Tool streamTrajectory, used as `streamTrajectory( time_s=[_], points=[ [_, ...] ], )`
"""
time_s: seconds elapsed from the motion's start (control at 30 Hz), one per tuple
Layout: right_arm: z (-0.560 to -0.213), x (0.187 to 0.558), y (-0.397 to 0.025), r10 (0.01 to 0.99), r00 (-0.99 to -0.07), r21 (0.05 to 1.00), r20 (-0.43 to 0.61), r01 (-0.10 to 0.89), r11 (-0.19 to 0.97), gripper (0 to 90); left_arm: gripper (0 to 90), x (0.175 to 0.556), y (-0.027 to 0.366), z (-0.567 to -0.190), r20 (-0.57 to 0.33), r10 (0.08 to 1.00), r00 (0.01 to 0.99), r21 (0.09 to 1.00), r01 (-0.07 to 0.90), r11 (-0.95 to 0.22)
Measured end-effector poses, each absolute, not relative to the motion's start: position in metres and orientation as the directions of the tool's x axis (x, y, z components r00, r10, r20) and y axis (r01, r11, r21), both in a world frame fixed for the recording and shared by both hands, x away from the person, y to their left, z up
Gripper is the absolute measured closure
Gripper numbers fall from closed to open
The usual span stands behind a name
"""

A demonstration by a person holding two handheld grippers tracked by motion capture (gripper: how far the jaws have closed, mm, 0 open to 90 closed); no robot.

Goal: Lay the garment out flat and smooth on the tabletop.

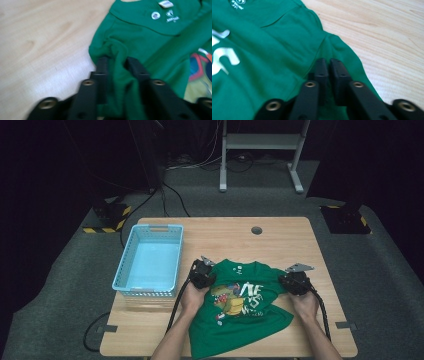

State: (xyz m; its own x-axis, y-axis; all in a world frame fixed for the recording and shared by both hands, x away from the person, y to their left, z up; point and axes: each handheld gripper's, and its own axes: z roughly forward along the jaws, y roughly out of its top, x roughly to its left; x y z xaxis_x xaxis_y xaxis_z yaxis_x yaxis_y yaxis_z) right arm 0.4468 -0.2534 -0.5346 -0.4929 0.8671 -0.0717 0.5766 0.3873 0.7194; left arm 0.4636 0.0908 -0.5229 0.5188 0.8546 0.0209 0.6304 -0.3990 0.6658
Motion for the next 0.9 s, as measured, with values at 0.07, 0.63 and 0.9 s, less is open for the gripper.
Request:
streamTrajectory(
  time_s=[0.07,0.63,0.9],
  points=[
    [-0.533,0.454,-0.251,0.874,-0.481,0.721,-0.066,0.582,0.375,88.9,80.5,0.469,0.089,-0.521,0.045,0.864,0.502,0.674,0.623,-0.397],
    [-0.528,0.436,-0.256,0.882,-0.469,0.761,-0.039,0.558,0.331,67.2,51.7,0.437,0.105,-0.508,0.067,0.876,0.478,0.747,0.557,-0.361],
    [-0.535,0.442,-0.252,0.877,-0.476,0.733,-0.058,0.576,0.361,85.1,64.7,0.446,0.103,-0.528,0.017,0.87,0.493,0.693,0.622,-0.366]
  ],
)
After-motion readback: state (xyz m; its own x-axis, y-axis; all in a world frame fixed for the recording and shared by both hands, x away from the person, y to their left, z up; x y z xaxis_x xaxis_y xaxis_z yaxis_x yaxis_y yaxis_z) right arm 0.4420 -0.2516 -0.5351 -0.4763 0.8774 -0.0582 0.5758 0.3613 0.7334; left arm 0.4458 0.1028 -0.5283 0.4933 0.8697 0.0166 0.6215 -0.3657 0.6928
